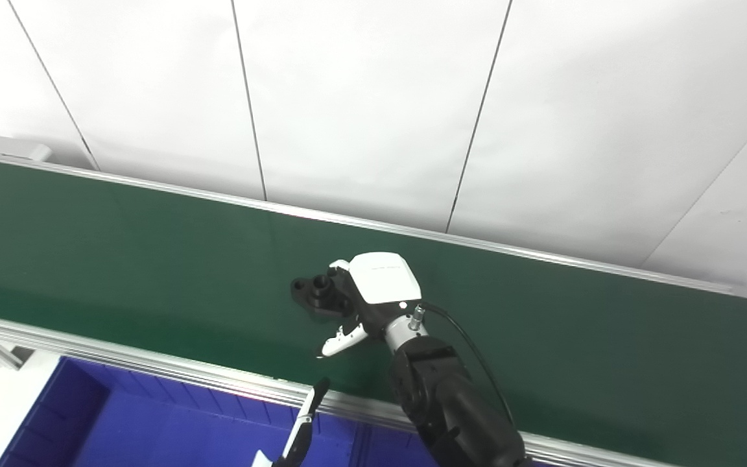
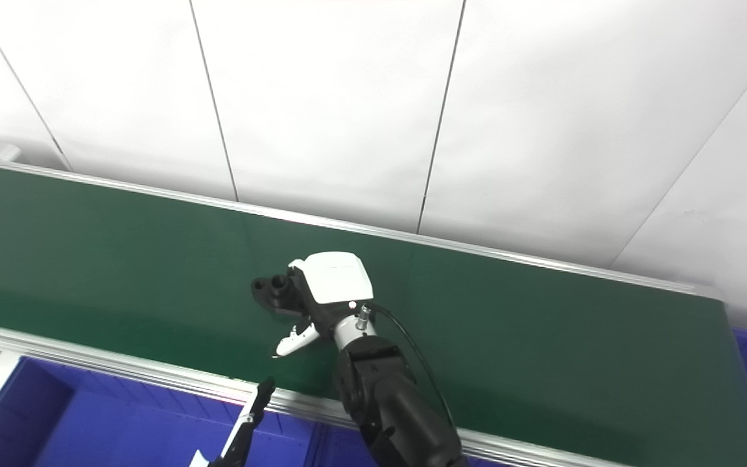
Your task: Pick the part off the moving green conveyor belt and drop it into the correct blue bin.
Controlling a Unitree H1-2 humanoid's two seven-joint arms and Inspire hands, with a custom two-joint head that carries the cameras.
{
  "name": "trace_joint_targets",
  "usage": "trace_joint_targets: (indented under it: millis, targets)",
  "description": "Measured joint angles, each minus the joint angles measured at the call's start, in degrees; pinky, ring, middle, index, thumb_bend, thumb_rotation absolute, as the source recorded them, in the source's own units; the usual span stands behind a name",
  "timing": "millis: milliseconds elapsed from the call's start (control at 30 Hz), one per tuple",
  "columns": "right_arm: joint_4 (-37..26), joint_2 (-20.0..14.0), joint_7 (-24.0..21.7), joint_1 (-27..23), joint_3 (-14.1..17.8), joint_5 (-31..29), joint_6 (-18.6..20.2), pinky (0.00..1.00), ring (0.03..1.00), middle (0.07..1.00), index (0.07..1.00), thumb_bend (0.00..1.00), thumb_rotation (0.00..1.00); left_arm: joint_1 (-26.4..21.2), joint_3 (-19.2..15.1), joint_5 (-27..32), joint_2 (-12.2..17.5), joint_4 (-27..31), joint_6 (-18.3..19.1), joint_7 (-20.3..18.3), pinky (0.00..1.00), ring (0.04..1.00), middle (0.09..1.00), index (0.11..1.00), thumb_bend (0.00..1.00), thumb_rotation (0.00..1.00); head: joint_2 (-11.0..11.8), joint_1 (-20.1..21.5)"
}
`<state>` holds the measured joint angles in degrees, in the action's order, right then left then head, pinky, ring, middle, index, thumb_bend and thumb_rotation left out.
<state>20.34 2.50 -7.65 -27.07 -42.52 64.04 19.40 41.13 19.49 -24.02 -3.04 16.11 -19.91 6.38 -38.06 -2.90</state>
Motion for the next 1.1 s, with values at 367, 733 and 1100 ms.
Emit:
trace_joint_targets:
  millis: [367,733,1100]
  targets:
    - [3.3,-3.1,0.9,-4.2,-2.1,0.6,-3.1,0.37,0.511,0.672,0.770,0.94,0.44,1.6,0.3,0.0,0.0,0.7,0.0,0.0,0.96,0.976,1.000,1.000,0.55,1.00,0.0,-0.4]
    - [6.9,-1.6,9.8,-3.9,-2.3,-0.8,-4.4,0.05,0.120,0.210,0.489,0.53,0.12,2.2,0.6,0.0,0.1,1.3,0.6,0.0,0.91,0.944,0.989,1.000,0.52,1.00,-0.4,-2.0]
    - [7.5,-0.6,11.1,-3.3,-1.8,-0.4,-4.0,0.09,0.165,0.265,0.485,0.52,0.12,2.3,0.6,0.0,0.1,1.4,0.7,0.0,0.91,0.941,0.985,1.000,0.51,0.98,-1.0,-2.2]
